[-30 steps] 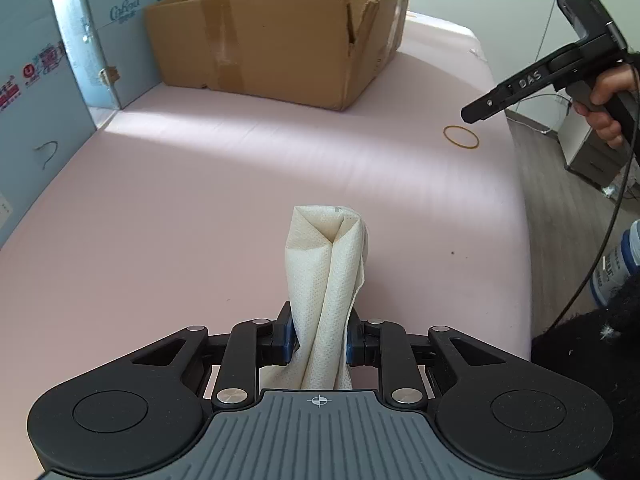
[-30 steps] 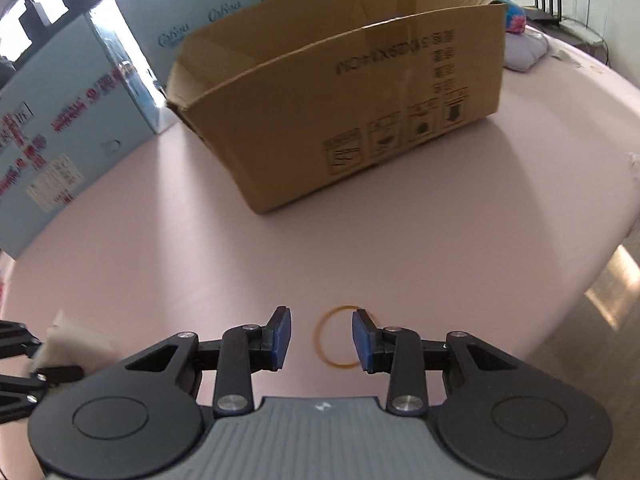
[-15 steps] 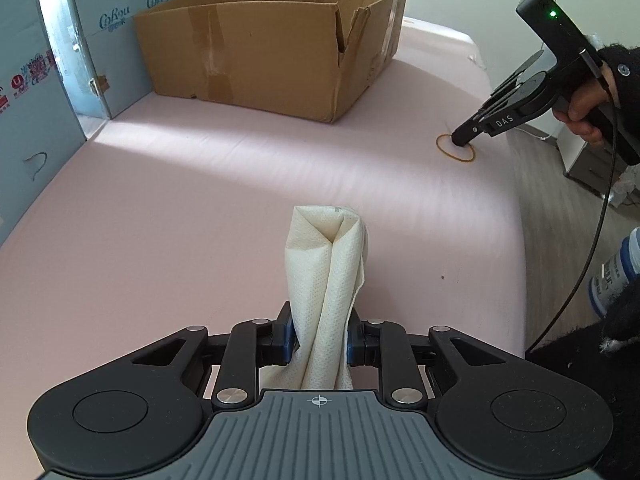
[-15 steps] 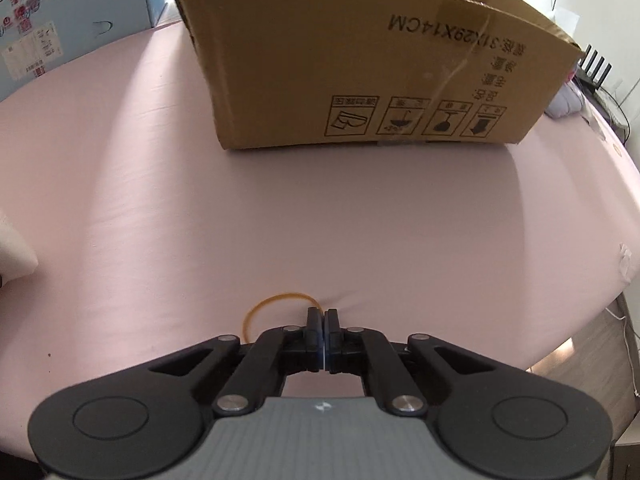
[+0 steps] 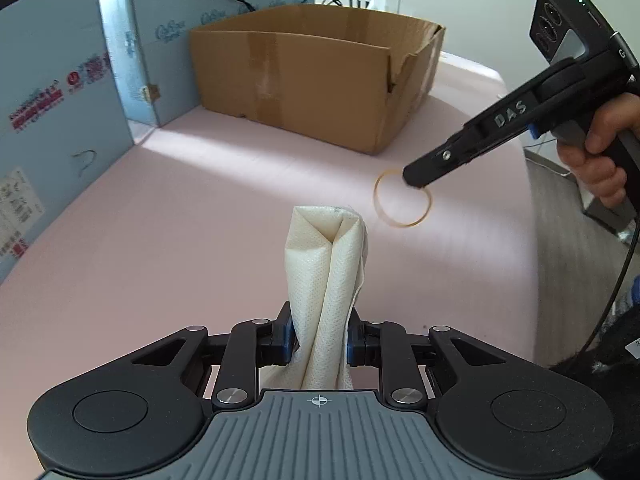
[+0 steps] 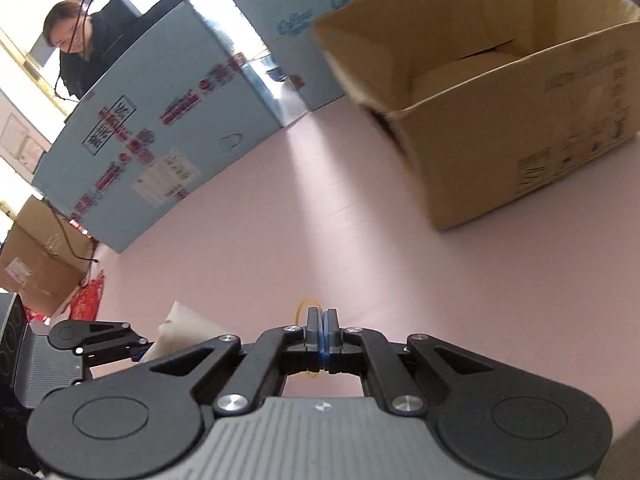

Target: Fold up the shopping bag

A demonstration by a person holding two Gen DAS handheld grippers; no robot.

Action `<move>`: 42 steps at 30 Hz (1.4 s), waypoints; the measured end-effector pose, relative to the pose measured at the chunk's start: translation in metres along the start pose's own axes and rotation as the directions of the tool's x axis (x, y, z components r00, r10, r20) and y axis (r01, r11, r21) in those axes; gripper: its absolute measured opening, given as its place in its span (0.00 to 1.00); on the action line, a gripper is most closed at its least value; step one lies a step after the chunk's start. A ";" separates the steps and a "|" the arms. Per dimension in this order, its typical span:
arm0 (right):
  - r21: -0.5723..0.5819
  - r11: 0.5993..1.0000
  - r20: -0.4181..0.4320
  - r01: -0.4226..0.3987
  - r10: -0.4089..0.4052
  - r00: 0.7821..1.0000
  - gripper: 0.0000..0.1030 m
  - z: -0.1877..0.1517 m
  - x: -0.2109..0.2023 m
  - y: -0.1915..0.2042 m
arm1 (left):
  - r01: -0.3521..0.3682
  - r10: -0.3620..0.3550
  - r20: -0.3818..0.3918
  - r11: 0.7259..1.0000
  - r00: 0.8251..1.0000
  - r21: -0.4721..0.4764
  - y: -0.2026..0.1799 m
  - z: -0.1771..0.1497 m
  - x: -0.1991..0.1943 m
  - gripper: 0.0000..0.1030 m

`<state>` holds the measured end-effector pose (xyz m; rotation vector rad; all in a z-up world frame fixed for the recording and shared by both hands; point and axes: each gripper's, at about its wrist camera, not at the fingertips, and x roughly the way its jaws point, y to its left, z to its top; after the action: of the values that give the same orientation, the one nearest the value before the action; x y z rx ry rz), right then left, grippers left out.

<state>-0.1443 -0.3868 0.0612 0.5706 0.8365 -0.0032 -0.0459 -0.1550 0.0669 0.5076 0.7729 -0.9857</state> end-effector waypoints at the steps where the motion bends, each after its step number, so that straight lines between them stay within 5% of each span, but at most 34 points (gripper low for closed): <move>1: -0.039 0.999 -0.016 -0.007 0.007 1.000 0.00 0.001 0.013 0.014 | -0.027 0.027 0.002 1.000 1.000 -0.009 0.003 -0.002 -0.004 0.21; 8: -0.167 0.984 -0.096 -0.057 0.041 0.995 0.00 -0.007 0.072 0.081 | -0.097 0.098 -0.049 0.995 0.994 0.036 0.009 -0.004 0.006 0.20; 13: -0.030 0.998 -0.110 -0.058 0.054 0.992 0.00 -0.009 0.079 0.062 | -0.116 0.135 -0.115 0.980 0.984 0.162 0.000 -0.003 0.038 0.20; 20: 0.163 0.980 -0.115 -0.110 0.130 0.985 0.00 -0.016 0.082 0.029 | -0.137 0.206 -0.122 0.896 0.971 0.422 -0.025 0.000 0.051 0.19; 24: 0.212 0.968 -0.110 -0.137 0.163 0.981 0.02 -0.016 0.084 0.022 | -0.132 0.213 -0.120 0.868 0.970 0.478 -0.029 -0.004 0.050 0.18; 32: 0.550 0.794 -0.074 -0.259 0.356 0.932 0.03 -0.029 0.100 -0.027 | -0.122 0.204 -0.120 0.868 0.972 0.482 -0.028 -0.004 0.050 0.18; 42: 0.431 0.868 -0.149 -0.248 0.340 0.929 0.10 -0.023 0.095 -0.008 | -0.092 0.171 -0.127 0.875 0.977 0.475 -0.024 -0.004 0.048 0.18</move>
<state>-0.0978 -0.3624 -0.0215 1.1072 0.9640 0.1757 -0.0522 -0.1900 0.0264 1.0620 0.6328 -1.0110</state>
